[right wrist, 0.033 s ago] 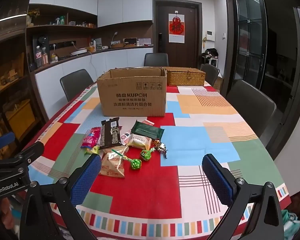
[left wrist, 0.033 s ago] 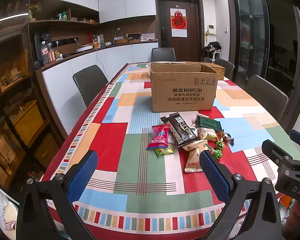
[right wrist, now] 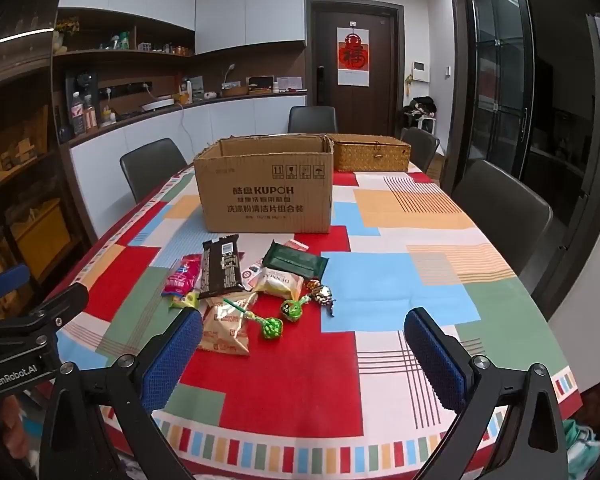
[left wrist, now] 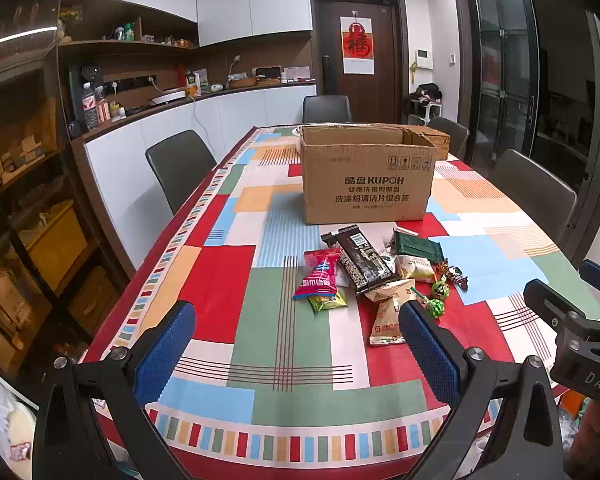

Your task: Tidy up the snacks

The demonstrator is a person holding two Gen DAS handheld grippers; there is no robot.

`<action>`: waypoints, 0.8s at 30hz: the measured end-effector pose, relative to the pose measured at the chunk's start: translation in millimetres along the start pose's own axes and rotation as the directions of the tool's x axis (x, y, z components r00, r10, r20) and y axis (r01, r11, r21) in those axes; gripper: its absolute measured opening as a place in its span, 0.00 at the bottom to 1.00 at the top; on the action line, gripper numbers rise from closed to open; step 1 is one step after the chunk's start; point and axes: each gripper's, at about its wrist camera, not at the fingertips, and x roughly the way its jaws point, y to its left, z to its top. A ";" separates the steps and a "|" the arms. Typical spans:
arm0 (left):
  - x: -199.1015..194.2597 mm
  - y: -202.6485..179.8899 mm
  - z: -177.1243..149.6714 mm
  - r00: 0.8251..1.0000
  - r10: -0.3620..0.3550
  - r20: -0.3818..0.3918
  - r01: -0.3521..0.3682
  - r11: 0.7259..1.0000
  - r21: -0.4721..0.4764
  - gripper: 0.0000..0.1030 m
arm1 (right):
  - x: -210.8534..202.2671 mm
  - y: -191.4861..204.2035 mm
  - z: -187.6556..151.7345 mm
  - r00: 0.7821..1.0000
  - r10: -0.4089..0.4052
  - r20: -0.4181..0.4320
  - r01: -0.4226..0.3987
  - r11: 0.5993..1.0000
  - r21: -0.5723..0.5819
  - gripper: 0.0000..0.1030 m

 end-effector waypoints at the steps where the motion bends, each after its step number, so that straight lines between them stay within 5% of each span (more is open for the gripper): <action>1: 0.0 0.0 0.0 1.000 0.001 0.001 -0.001 1.000 0.000 1.00 | 1.8 -0.2 -1.4 1.000 0.000 0.000 0.000 1.000 0.001 0.99; 24: 0.5 1.0 1.2 1.000 0.000 -0.004 0.000 1.000 0.000 1.00 | 4.4 -0.9 -3.7 1.000 -0.001 -0.002 0.001 1.000 0.002 0.99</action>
